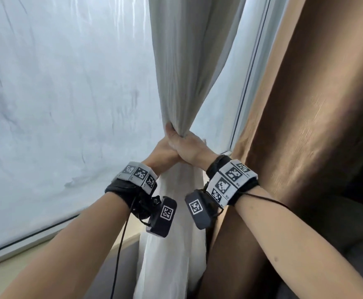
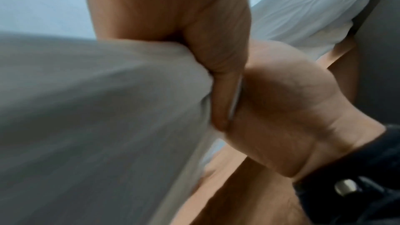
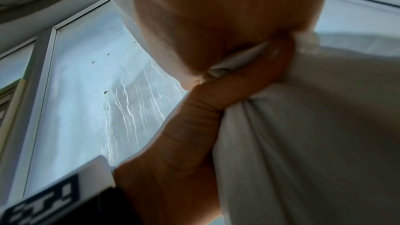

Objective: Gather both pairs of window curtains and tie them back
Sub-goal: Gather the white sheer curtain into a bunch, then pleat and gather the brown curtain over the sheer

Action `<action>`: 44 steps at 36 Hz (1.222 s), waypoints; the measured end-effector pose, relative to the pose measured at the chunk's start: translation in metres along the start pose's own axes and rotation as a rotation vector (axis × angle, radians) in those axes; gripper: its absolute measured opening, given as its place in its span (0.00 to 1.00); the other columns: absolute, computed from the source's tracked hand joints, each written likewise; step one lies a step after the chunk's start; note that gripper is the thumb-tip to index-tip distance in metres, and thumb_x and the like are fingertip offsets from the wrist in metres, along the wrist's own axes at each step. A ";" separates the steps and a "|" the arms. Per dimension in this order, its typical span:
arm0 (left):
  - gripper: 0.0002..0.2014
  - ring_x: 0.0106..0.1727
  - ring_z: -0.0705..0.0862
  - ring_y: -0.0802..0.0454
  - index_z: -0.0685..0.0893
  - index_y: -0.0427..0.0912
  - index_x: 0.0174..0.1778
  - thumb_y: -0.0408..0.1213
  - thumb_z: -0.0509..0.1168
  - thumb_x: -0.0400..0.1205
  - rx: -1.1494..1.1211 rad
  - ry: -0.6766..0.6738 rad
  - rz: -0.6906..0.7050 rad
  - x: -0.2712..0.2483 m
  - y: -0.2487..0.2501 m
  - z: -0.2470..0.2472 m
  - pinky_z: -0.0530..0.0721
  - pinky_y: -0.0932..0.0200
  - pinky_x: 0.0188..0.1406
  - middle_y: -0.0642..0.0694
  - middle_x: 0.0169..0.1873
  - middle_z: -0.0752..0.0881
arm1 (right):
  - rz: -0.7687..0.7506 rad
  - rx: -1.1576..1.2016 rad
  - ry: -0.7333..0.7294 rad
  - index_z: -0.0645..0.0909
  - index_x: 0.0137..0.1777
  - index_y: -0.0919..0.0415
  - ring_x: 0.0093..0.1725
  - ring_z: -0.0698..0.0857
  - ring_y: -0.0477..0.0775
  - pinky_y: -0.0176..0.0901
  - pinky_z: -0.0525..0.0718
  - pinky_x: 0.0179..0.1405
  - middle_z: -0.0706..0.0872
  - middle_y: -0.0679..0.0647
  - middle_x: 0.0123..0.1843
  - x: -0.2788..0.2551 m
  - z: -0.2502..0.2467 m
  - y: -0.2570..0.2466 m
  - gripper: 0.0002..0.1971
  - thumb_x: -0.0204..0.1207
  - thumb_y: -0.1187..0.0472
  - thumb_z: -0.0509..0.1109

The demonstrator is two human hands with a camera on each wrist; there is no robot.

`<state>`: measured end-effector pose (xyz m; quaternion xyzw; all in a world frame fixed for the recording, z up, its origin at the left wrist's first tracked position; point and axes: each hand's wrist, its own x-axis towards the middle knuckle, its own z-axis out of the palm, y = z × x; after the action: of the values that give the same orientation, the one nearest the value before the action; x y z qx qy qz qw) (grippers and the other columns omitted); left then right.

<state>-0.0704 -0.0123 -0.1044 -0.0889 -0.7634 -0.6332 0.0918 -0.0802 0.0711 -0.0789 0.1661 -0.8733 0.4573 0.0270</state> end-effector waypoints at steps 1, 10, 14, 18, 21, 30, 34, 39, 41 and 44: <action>0.05 0.42 0.84 0.71 0.81 0.48 0.54 0.37 0.68 0.84 0.021 0.036 -0.012 0.002 -0.001 0.002 0.80 0.78 0.33 0.52 0.45 0.86 | 0.023 -0.006 -0.006 0.76 0.74 0.54 0.73 0.77 0.56 0.56 0.61 0.81 0.83 0.51 0.68 0.000 -0.004 0.003 0.35 0.79 0.29 0.52; 0.16 0.49 0.85 0.41 0.85 0.34 0.55 0.36 0.75 0.74 0.093 0.234 -0.184 0.028 -0.017 0.002 0.83 0.52 0.48 0.39 0.48 0.87 | 0.110 0.226 0.901 0.72 0.66 0.58 0.60 0.76 0.54 0.50 0.75 0.62 0.73 0.56 0.68 -0.005 -0.063 0.051 0.29 0.71 0.45 0.75; 0.11 0.46 0.84 0.44 0.84 0.37 0.49 0.34 0.75 0.75 0.077 0.235 -0.182 0.032 -0.020 0.002 0.80 0.56 0.43 0.40 0.45 0.86 | 0.347 -0.048 1.177 0.68 0.67 0.59 0.71 0.66 0.65 0.57 0.66 0.67 0.68 0.61 0.72 -0.003 -0.090 0.069 0.35 0.65 0.47 0.79; 0.12 0.41 0.83 0.49 0.85 0.33 0.52 0.33 0.75 0.75 0.075 0.182 -0.170 0.032 -0.021 0.005 0.77 0.61 0.33 0.43 0.40 0.84 | 0.473 -0.165 1.179 0.76 0.62 0.56 0.71 0.68 0.65 0.57 0.66 0.67 0.71 0.59 0.70 0.004 -0.096 0.088 0.24 0.70 0.47 0.76; 0.14 0.41 0.82 0.50 0.85 0.32 0.53 0.33 0.75 0.74 0.089 0.155 -0.175 0.033 -0.021 0.008 0.77 0.63 0.32 0.44 0.40 0.84 | 0.480 -0.142 1.223 0.85 0.51 0.52 0.73 0.66 0.60 0.57 0.60 0.70 0.75 0.53 0.67 0.007 -0.100 0.098 0.09 0.75 0.50 0.72; 0.11 0.42 0.83 0.47 0.85 0.33 0.52 0.28 0.73 0.73 0.092 0.102 -0.187 0.045 -0.022 0.010 0.78 0.58 0.38 0.43 0.41 0.84 | 0.298 0.287 1.285 0.69 0.53 0.62 0.48 0.76 0.55 0.32 0.65 0.40 0.77 0.61 0.51 -0.017 -0.118 0.105 0.04 0.84 0.70 0.56; 0.05 0.40 0.83 0.42 0.85 0.36 0.32 0.23 0.69 0.72 0.096 0.052 -0.188 0.045 -0.021 0.013 0.81 0.54 0.42 0.40 0.35 0.84 | 0.266 0.272 1.218 0.71 0.65 0.68 0.59 0.75 0.56 0.42 0.66 0.68 0.76 0.59 0.59 -0.031 -0.121 0.111 0.12 0.86 0.63 0.57; 0.08 0.35 0.78 0.47 0.80 0.38 0.31 0.23 0.67 0.73 0.085 -0.028 -0.158 0.040 -0.017 0.039 0.76 0.58 0.33 0.43 0.31 0.79 | 0.169 0.232 1.006 0.63 0.72 0.62 0.69 0.73 0.49 0.28 0.61 0.65 0.73 0.51 0.67 -0.062 -0.118 0.106 0.34 0.77 0.40 0.69; 0.09 0.34 0.76 0.49 0.79 0.40 0.31 0.24 0.68 0.74 0.077 -0.080 -0.138 0.036 -0.016 0.052 0.75 0.59 0.32 0.45 0.31 0.77 | 0.201 0.184 0.863 0.54 0.75 0.60 0.68 0.72 0.49 0.29 0.63 0.64 0.69 0.49 0.67 -0.069 -0.115 0.102 0.41 0.73 0.46 0.76; 0.06 0.35 0.79 0.50 0.82 0.38 0.34 0.25 0.72 0.73 0.069 -0.128 -0.128 0.033 -0.012 0.067 0.77 0.59 0.32 0.44 0.32 0.80 | 0.286 0.090 0.784 0.44 0.81 0.59 0.70 0.74 0.55 0.31 0.65 0.62 0.71 0.54 0.69 -0.072 -0.115 0.098 0.44 0.73 0.63 0.72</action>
<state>-0.1073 0.0521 -0.1196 -0.0768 -0.7932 -0.6040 0.0053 -0.0547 0.2349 -0.1035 -0.1425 -0.7904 0.5227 0.2861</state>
